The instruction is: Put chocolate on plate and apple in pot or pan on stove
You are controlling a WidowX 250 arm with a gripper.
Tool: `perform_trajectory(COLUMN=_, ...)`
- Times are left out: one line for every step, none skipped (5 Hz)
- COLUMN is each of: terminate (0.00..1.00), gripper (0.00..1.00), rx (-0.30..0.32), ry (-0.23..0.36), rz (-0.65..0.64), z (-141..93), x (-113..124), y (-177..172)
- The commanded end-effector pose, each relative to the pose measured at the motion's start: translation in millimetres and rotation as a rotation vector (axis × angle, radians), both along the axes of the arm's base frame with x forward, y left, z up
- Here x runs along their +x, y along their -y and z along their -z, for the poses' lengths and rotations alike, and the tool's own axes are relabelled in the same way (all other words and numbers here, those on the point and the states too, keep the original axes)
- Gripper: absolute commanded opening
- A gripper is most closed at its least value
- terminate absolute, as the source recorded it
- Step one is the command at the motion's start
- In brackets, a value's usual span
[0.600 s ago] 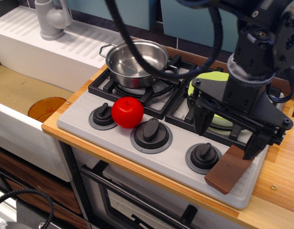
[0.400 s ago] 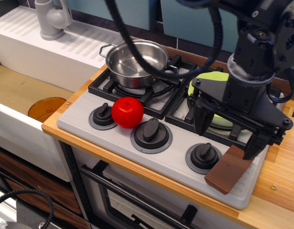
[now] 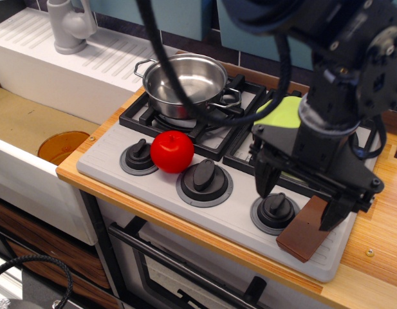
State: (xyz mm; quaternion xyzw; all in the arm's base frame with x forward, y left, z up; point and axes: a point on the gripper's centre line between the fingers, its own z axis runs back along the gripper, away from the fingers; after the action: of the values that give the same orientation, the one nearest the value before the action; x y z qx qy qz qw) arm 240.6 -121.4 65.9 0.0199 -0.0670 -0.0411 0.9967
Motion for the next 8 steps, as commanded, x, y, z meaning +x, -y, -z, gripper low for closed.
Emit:
perform_trajectory(terminate=0.0, gripper=1.0, rx=-0.033, ry=0.056, rz=0.0, z=12.6, x=-3.6, y=2.1)
perform_trajectory(terminate=0.0, gripper=1.0, rx=-0.041, ry=0.065, rz=-0.005, z=20.6, x=-7.2, y=2.0)
perform_trajectory(terminate=0.0, gripper=1.0, rx=-0.042, ry=0.072, rz=-0.006, z=27.5, x=-9.8, y=3.2)
perform_trajectory(terminate=0.0, gripper=1.0, rx=-0.05, ry=0.08, rz=-0.013, z=36.0, x=-12.5, y=7.5)
perform_trajectory(terminate=0.0, gripper=1.0, rx=-0.057, ry=0.093, rz=-0.023, z=44.6, x=-14.1, y=13.9)
perform_trajectory(terminate=0.0, gripper=1.0, rx=-0.06, ry=0.101, rz=-0.025, z=48.6, x=-14.1, y=18.4)
perform_trajectory(terminate=0.0, gripper=1.0, rx=-0.064, ry=0.105, rz=-0.023, z=50.7, x=-13.4, y=21.6)
perform_trajectory(terminate=0.0, gripper=0.0, rx=-0.056, ry=0.099, rz=-0.03, z=50.5, x=-12.7, y=23.8)
